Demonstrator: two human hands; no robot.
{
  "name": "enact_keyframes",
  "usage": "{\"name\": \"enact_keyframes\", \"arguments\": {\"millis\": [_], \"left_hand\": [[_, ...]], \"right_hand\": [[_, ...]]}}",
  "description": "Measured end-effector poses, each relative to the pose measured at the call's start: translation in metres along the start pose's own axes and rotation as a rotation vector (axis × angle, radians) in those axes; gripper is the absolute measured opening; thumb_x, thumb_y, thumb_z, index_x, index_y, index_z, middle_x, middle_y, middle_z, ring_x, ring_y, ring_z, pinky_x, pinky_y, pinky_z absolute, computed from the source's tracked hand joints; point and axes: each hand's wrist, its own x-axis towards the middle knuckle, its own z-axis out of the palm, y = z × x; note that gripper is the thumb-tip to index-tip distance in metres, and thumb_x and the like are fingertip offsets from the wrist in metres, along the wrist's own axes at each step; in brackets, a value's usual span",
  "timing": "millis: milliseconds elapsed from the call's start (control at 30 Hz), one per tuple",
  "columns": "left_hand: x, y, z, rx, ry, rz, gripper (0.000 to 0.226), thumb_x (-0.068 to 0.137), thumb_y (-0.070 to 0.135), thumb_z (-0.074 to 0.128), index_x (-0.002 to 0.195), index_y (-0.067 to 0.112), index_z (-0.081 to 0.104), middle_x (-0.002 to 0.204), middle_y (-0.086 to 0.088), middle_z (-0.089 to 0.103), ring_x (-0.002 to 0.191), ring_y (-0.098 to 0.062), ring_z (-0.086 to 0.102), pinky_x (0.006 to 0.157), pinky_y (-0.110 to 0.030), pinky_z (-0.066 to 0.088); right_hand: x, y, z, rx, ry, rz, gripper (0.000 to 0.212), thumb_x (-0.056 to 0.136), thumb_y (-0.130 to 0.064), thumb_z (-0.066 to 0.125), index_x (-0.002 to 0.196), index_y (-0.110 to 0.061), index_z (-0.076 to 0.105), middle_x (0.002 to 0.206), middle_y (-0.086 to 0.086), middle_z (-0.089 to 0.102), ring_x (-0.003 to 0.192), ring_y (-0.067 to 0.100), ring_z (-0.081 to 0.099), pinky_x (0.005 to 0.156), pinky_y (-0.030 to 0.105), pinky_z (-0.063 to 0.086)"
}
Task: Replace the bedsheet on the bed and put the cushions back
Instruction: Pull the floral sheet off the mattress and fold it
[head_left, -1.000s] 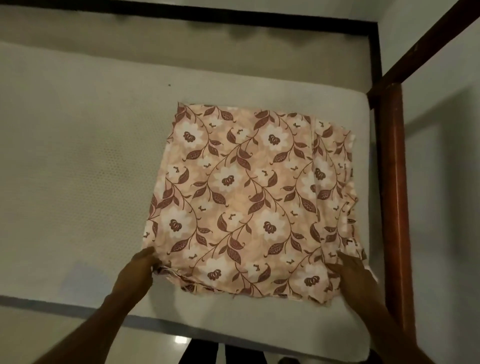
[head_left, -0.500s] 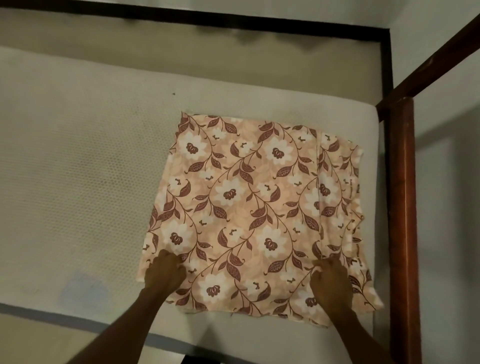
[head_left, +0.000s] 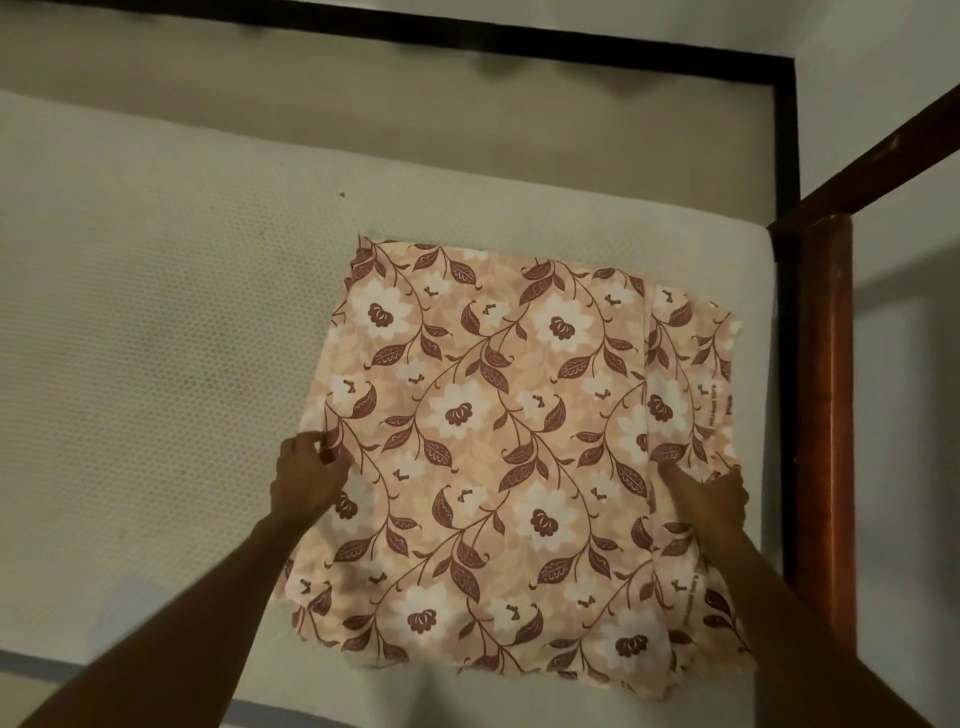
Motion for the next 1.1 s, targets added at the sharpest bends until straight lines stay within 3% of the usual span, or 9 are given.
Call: {"name": "enact_keyframes", "arguments": {"millis": [133, 267, 400, 467, 533, 667, 833, 933, 1100], "left_hand": [[0.021, 0.034, 0.004, -0.075, 0.09, -0.032, 0.074, 0.083, 0.047, 0.079, 0.138, 0.01, 0.046, 0.146, -0.017, 0.043, 0.133, -0.04, 0.046, 0.105, -0.065, 0.043], [0.036, 0.052, 0.011, -0.055, 0.165, -0.072, 0.085, 0.083, 0.055, 0.075, 0.144, 0.006, 0.04, 0.145, -0.019, 0.044, 0.135, -0.043, 0.044, 0.108, -0.066, 0.037], [0.036, 0.055, 0.015, -0.094, 0.131, -0.126, 0.071, 0.088, 0.057, 0.07, 0.136, 0.01, 0.048, 0.117, -0.009, 0.065, 0.114, -0.032, 0.059, 0.109, -0.053, 0.031], [0.032, 0.054, 0.011, -0.245, 0.045, -0.106, 0.059, 0.092, 0.052, 0.07, 0.129, 0.007, 0.059, 0.099, -0.003, 0.067, 0.091, -0.023, 0.063, 0.094, -0.041, 0.047], [0.03, 0.051, 0.008, -0.392, -0.045, -0.053, 0.044, 0.097, 0.043, 0.069, 0.116, 0.003, 0.069, 0.087, -0.006, 0.071, 0.073, -0.02, 0.066, 0.061, -0.026, 0.057], [0.033, 0.047, -0.002, -0.515, -0.099, -0.04, 0.029, 0.096, 0.041, 0.07, 0.107, 0.013, 0.07, 0.095, -0.01, 0.074, 0.078, -0.02, 0.07, 0.06, -0.029, 0.054], [0.037, 0.046, -0.004, -0.57, -0.175, -0.109, 0.035, 0.098, 0.036, 0.068, 0.114, 0.005, 0.07, 0.098, -0.017, 0.075, 0.089, -0.032, 0.072, 0.09, -0.05, 0.061], [0.038, 0.043, -0.005, -0.599, -0.187, -0.148, 0.03, 0.096, 0.039, 0.07, 0.104, 0.011, 0.072, 0.104, -0.022, 0.076, 0.098, -0.038, 0.073, 0.097, -0.055, 0.058], [0.042, 0.037, -0.014, -0.646, -0.23, -0.168, 0.04, 0.092, 0.048, 0.074, 0.111, 0.012, 0.074, 0.103, -0.015, 0.079, 0.103, -0.039, 0.073, 0.098, -0.058, 0.057]], "right_hand": [[0.003, -0.025, 0.005, -0.136, 0.039, 0.075, 0.13, 0.063, -0.076, 0.082, 0.156, -0.006, 0.024, 0.151, 0.027, 0.034, 0.141, 0.048, 0.035, 0.114, 0.059, 0.038], [-0.001, -0.03, 0.008, -0.179, 0.092, -0.071, 0.103, 0.071, -0.074, 0.076, 0.143, -0.006, 0.046, 0.14, 0.022, 0.053, 0.131, 0.045, 0.047, 0.108, 0.056, 0.042], [-0.001, -0.026, 0.016, 0.117, -0.002, -0.072, 0.079, 0.08, -0.059, 0.08, 0.137, -0.009, 0.055, 0.132, 0.014, 0.065, 0.121, 0.039, 0.061, 0.106, 0.052, 0.05], [-0.005, -0.026, 0.019, 0.234, -0.086, -0.036, 0.066, 0.082, -0.057, 0.078, 0.128, -0.011, 0.064, 0.123, 0.012, 0.071, 0.111, 0.035, 0.066, 0.1, 0.049, 0.055], [-0.009, -0.03, 0.018, 0.338, -0.175, -0.012, 0.059, 0.087, -0.066, 0.067, 0.114, -0.013, 0.071, 0.113, 0.013, 0.074, 0.101, 0.032, 0.07, 0.095, 0.048, 0.058], [-0.013, -0.041, 0.018, 0.285, -0.195, -0.003, 0.12, 0.057, -0.109, 0.033, 0.125, -0.016, 0.068, 0.119, 0.012, 0.07, 0.11, 0.036, 0.066, 0.102, 0.053, 0.052], [-0.016, -0.048, 0.016, 0.187, -0.31, -0.088, 0.086, 0.064, -0.07, 0.084, 0.127, -0.014, 0.065, 0.116, 0.007, 0.074, 0.105, 0.03, 0.071, 0.097, 0.052, 0.058], [-0.013, -0.05, 0.014, 0.241, -0.403, -0.101, 0.051, 0.084, -0.043, 0.083, 0.121, -0.01, 0.071, 0.102, 0.011, 0.079, 0.092, 0.029, 0.077, 0.09, 0.05, 0.062], [-0.012, -0.057, 0.013, 0.473, -0.584, 0.023, 0.043, 0.093, -0.032, 0.075, 0.13, -0.01, 0.068, 0.112, 0.018, 0.077, 0.105, 0.038, 0.074, 0.099, 0.06, 0.055]]}}
